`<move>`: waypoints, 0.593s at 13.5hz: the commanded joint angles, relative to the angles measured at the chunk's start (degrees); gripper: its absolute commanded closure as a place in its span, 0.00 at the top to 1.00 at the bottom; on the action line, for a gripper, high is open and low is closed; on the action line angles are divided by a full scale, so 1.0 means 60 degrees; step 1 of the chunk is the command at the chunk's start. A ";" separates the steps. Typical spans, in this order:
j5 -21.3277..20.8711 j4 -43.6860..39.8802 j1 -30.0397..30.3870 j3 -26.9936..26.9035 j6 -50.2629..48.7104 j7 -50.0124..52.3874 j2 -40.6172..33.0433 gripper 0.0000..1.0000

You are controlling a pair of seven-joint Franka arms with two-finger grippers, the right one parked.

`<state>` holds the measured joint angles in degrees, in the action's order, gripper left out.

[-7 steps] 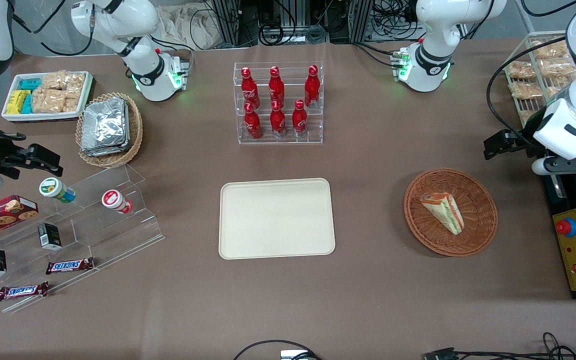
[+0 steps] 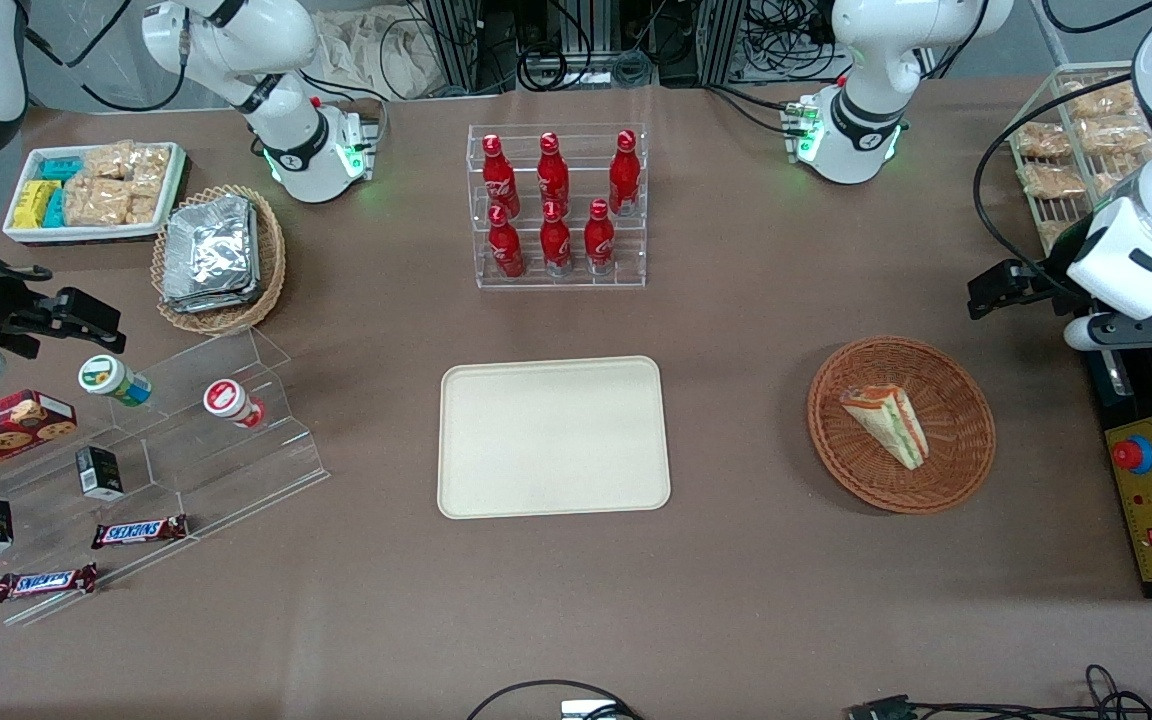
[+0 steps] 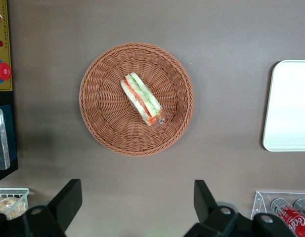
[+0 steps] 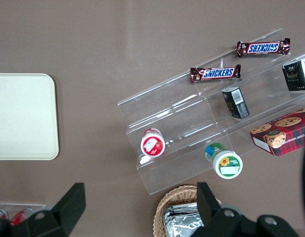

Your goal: Place sandwich from basket to tray

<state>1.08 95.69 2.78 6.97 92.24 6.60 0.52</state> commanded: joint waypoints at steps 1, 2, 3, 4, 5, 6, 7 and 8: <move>0.0025 -0.0085 0.0063 0.0025 0.0167 0.0042 0.0380 1.00; 0.0054 -0.0070 0.0063 0.0025 0.0211 0.0159 0.0599 1.00; 0.0112 -0.0056 0.0063 0.0025 0.0270 0.0189 0.0790 1.00; 0.0113 -0.0041 0.0063 0.0025 0.0372 0.0421 0.1038 1.00; 0.0069 -0.0041 0.0063 0.0011 0.0446 0.0844 0.1215 1.00; 0.0040 -0.0041 0.0063 0.0025 0.0490 0.1167 0.1463 1.00; 0.0039 -0.0055 0.0063 0.0025 0.0592 0.1446 0.1741 1.00; 0.0025 -0.0026 0.0063 0.0011 0.0854 0.1681 0.2005 1.00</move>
<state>1.11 95.82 2.87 6.93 95.55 13.60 10.13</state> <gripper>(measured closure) 0.000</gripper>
